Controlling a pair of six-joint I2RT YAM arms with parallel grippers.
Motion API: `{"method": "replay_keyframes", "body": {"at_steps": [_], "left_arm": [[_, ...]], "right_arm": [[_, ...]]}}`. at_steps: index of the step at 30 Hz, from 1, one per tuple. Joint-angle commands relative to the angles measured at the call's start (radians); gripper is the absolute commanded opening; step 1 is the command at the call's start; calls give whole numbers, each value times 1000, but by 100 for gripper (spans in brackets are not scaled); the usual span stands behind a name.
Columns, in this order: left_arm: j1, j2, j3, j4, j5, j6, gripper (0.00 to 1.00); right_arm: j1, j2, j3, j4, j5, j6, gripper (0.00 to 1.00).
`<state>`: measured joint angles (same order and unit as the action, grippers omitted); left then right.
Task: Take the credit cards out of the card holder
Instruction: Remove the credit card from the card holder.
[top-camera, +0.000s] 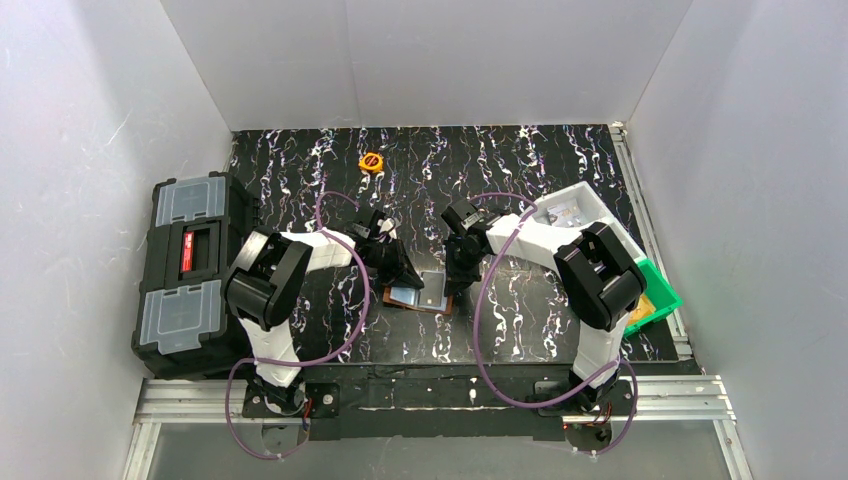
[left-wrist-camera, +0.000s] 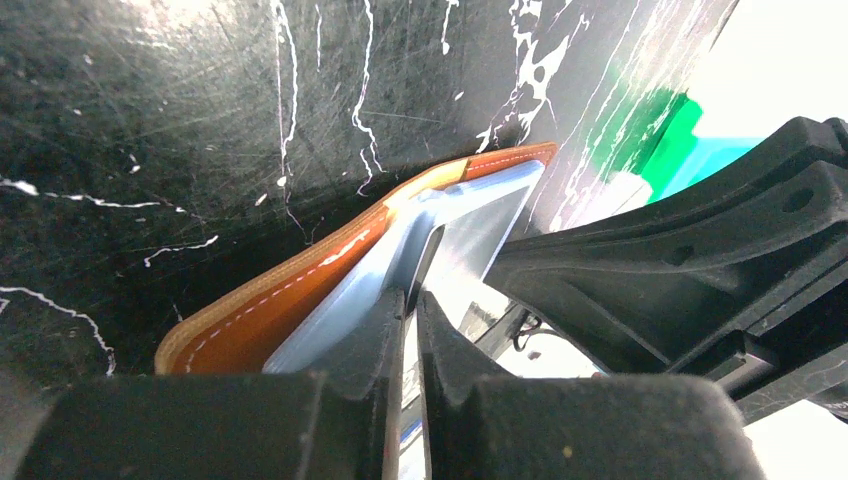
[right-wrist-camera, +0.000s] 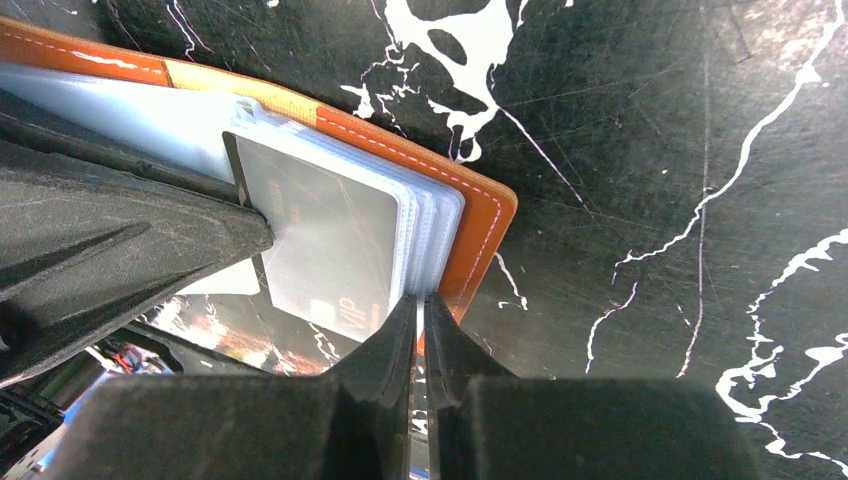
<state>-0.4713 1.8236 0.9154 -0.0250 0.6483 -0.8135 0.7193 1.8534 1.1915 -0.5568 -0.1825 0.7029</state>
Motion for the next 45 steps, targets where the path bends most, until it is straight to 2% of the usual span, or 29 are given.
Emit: {"method": "replay_keyframes", "body": {"at_steps": [1, 9, 16, 21, 33, 41, 45], "left_arm": [[-21, 3, -1, -8, 34, -18, 0], [8, -6, 16, -182, -86, 80, 0], [29, -29, 23, -234, -138, 117, 0], [33, -31, 27, -240, -143, 122, 2], [37, -39, 18, -234, -155, 119, 15], [37, -35, 12, -189, -119, 93, 15], [37, -31, -2, -147, -91, 64, 11]], "right_arm": [[18, 67, -6, 18, 26, -7, 10], [17, 70, -21, 13, 33, -7, 9], [13, 73, -24, 8, 34, -9, 8], [9, 72, -26, 9, 36, -12, 8], [8, 72, -29, 17, 31, -12, 8], [8, 73, -32, 25, 27, -11, 8], [7, 72, -33, 25, 26, -11, 8]]}}
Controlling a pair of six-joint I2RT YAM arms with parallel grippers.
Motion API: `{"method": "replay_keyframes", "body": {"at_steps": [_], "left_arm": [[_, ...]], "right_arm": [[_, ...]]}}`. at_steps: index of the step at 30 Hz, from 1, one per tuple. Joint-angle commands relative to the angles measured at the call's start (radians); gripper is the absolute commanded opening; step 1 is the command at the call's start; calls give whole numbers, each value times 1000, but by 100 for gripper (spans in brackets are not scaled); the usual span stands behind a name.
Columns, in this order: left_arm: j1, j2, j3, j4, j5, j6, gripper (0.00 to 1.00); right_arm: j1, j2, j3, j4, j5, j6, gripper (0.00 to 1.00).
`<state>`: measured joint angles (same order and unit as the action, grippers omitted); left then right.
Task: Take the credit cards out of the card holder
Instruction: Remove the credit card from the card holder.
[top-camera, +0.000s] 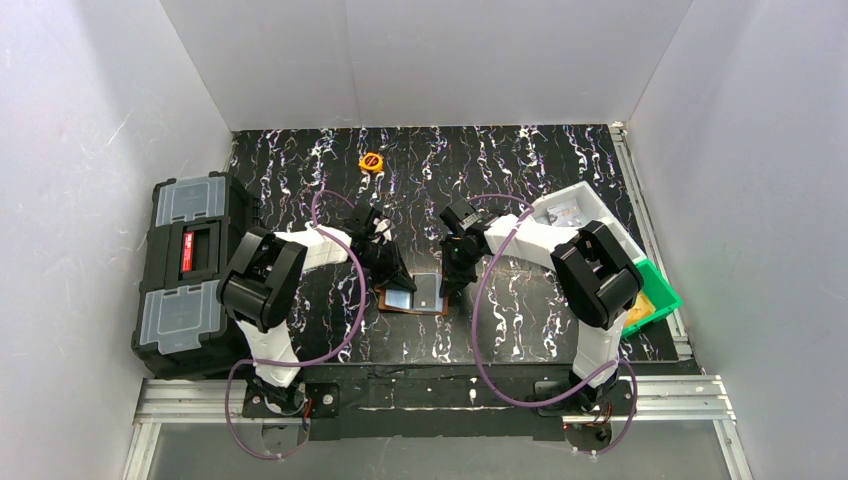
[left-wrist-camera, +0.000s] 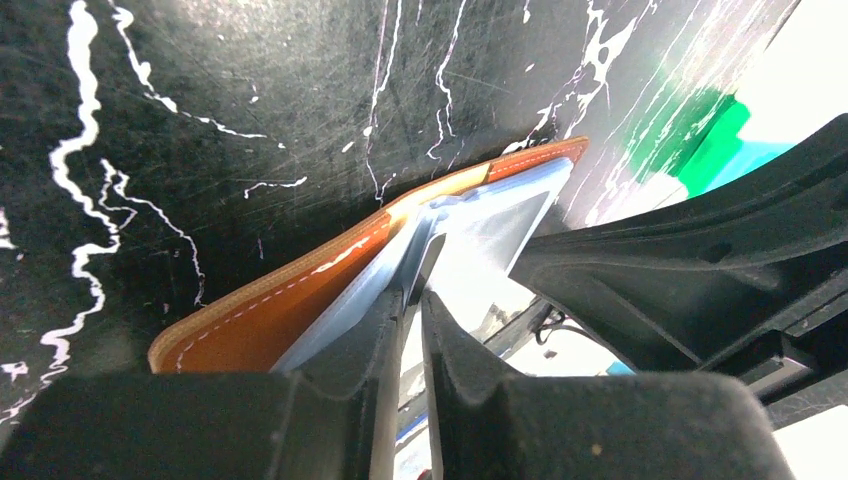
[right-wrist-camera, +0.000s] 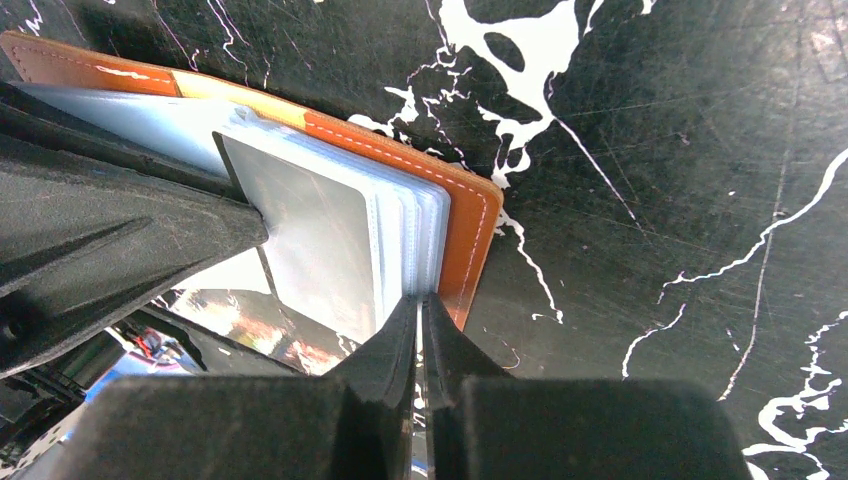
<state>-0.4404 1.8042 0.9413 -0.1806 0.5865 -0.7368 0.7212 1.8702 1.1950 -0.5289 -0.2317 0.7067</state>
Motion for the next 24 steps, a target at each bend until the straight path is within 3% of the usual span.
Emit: {"method": "replay_keyframes", "body": {"at_steps": [1, 10, 16, 24], "left_arm": [[6, -10, -31, 18, -24, -21, 10], [9, -5, -29, 14, -24, -18, 0], [9, 0, -20, 9, -16, -8, 0], [9, 5, -15, 10, -8, -6, 0]], "right_arm": [[6, 55, -37, -3, 75, -15, 8], [6, 43, -39, -5, 75, -17, 8], [6, -32, -24, -4, 73, -24, 30], [7, -77, 7, -15, 76, -22, 34]]}}
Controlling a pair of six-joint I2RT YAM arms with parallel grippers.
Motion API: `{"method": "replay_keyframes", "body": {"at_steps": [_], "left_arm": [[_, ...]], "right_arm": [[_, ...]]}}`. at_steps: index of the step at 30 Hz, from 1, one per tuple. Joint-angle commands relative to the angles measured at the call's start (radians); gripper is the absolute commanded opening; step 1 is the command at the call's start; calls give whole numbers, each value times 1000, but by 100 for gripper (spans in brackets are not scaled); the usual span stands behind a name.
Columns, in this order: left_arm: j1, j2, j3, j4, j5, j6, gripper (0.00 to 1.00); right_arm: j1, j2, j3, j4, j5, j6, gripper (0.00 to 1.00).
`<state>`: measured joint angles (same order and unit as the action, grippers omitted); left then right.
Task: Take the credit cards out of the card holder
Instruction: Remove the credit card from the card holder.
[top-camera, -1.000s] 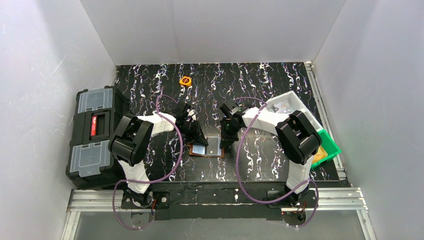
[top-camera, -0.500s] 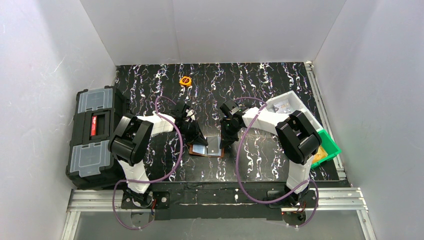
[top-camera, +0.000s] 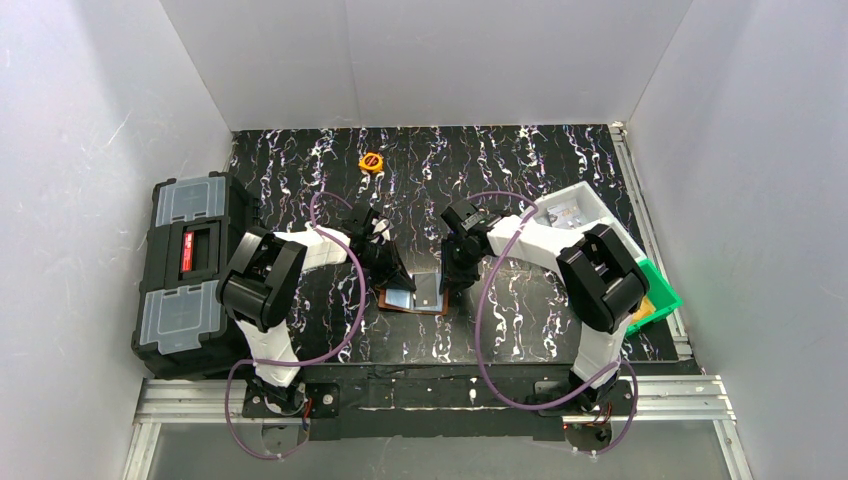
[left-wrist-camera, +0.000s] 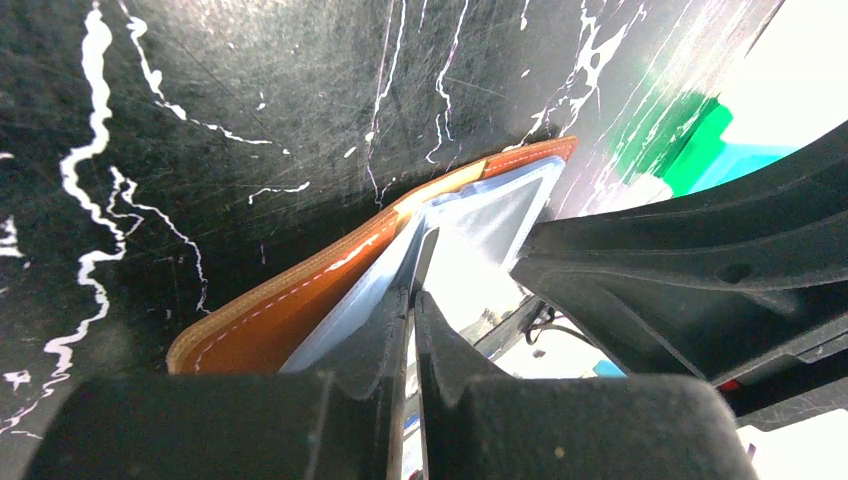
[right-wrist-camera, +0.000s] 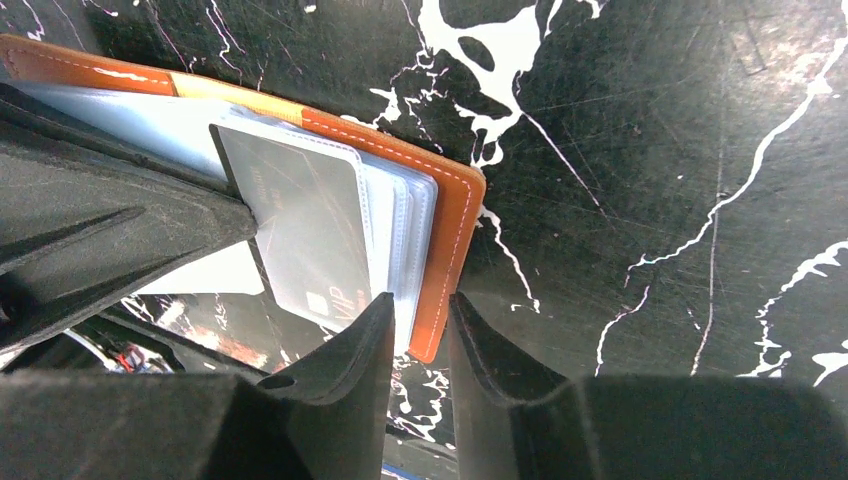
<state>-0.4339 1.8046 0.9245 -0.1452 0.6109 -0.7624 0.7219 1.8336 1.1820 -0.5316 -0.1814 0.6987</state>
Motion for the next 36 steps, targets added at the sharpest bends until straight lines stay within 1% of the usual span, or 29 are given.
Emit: {"method": "replay_keyframes", "body": {"at_steps": [1, 7, 16, 18, 24, 26, 29, 31, 36], "left_arm": [[2, 4, 2, -25, -31, 19, 0], [1, 6, 2, -25, -27, 21, 0], [1, 4, 5, -26, -19, 23, 0], [1, 6, 6, -27, -18, 23, 0], [1, 9, 6, -30, -16, 28, 0], [1, 11, 8, -31, -18, 27, 0], [1, 11, 10, -39, -23, 29, 0], [1, 8, 12, -46, -29, 29, 0], [1, 10, 20, -49, -29, 35, 0]], "right_arm": [[6, -40, 21, -12, 25, -14, 34], [11, -25, 53, -19, 29, -21, 37], [26, 66, 147, -75, 73, -49, 38], [33, 87, 156, -92, 92, -52, 35], [56, 122, 148, -107, 126, -62, 31], [62, 132, 146, -113, 137, -61, 27], [63, 133, 131, -117, 158, -57, 18], [63, 129, 112, -113, 165, -57, 14], [65, 134, 102, -114, 163, -59, 14]]}}
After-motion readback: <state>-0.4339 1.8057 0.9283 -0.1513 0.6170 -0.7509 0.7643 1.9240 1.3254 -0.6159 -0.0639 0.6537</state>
